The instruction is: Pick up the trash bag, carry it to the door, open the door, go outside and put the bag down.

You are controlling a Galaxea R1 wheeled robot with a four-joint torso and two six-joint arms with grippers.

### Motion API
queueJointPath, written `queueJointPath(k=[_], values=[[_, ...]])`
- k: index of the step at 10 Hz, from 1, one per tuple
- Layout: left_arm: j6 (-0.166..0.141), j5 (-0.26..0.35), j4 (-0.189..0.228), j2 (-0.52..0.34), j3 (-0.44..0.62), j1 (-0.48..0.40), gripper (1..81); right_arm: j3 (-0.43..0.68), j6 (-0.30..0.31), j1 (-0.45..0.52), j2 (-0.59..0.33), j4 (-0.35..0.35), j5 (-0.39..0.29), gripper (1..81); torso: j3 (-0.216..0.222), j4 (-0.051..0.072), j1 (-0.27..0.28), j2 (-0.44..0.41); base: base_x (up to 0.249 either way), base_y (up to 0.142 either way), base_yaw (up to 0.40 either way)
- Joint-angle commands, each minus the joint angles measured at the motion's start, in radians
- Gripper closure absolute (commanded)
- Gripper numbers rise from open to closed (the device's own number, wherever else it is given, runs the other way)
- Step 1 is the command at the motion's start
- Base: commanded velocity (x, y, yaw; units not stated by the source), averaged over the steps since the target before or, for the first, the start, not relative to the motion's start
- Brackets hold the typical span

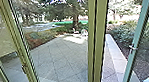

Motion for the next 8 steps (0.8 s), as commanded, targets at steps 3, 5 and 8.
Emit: queueJointPath(k=[3, 5, 8], values=[[0.003, 0.061, 0.008, -0.003, 0.003, -0.053, 81.1, 0.005, -0.001, 0.044, 0.011, -0.008, -0.06, 1.0, 0.0, 0.0, 0.0, 0.0, 0.0, 0.0, -0.159], [0.002, 0.063, 0.008, -0.003, 0.003, -0.053, 81.1, 0.005, -0.001, 0.044, 0.011, -0.008, -0.058, 1.0, 0.0, 0.0, 0.0, 0.0, 0.0, 0.0, -0.175], [0.002, 0.063, 0.008, -0.003, 0.003, -0.053, 81.1, 0.005, -0.001, 0.043, 0.013, -0.007, -0.058, 1.0, 0.0, 0.0, 0.0, 0.0, 0.0, 0.0, -0.18]])
